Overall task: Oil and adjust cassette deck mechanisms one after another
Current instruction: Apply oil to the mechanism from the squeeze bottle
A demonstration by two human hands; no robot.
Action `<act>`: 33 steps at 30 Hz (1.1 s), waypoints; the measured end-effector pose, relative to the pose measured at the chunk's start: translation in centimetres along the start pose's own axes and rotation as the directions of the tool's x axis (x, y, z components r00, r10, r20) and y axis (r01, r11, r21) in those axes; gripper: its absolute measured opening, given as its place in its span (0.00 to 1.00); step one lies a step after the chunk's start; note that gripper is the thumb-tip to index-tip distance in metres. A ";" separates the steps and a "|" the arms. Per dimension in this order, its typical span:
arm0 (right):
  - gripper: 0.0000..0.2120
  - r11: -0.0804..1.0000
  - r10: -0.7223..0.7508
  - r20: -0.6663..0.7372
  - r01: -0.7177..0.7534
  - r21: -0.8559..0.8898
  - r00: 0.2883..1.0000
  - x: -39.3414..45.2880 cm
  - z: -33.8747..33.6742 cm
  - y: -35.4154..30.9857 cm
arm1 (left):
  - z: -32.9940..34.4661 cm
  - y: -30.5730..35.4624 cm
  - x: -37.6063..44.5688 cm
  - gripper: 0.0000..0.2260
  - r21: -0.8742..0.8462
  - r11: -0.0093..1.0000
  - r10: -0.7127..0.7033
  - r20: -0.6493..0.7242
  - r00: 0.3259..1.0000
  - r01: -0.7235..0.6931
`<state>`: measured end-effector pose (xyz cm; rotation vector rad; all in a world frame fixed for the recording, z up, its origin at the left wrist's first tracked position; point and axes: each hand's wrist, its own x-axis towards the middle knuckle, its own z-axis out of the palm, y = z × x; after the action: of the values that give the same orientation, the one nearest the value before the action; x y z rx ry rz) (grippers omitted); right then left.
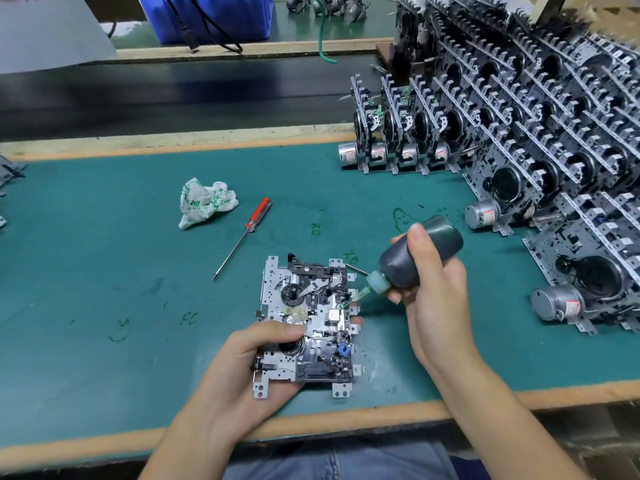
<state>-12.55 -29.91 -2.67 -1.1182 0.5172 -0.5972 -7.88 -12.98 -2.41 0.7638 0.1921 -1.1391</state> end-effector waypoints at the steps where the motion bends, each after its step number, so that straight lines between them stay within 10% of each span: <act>1: 0.13 1.000 -0.002 0.000 0.002 0.000 1.000 0.0 0.0 0.0 | 0.0 0.0 0.0 0.18 0.002 1.000 0.000 0.001 1.000 0.000; 19: 0.14 0.994 -0.091 -0.044 0.093 0.059 0.995 0.1 -0.5 -0.2 | -0.6 -0.2 0.4 0.28 -0.008 1.000 -0.005 -0.046 0.999 0.004; 33: 0.18 0.714 -0.222 0.273 0.347 -0.608 0.936 4.8 -1.0 -0.8 | -0.6 -0.1 0.3 0.25 -0.033 0.999 -0.004 0.014 1.000 0.005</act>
<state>-9.84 -34.08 -2.74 -1.9341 0.3978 -0.5878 -7.67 -12.87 -3.07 0.7262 0.2008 -1.1424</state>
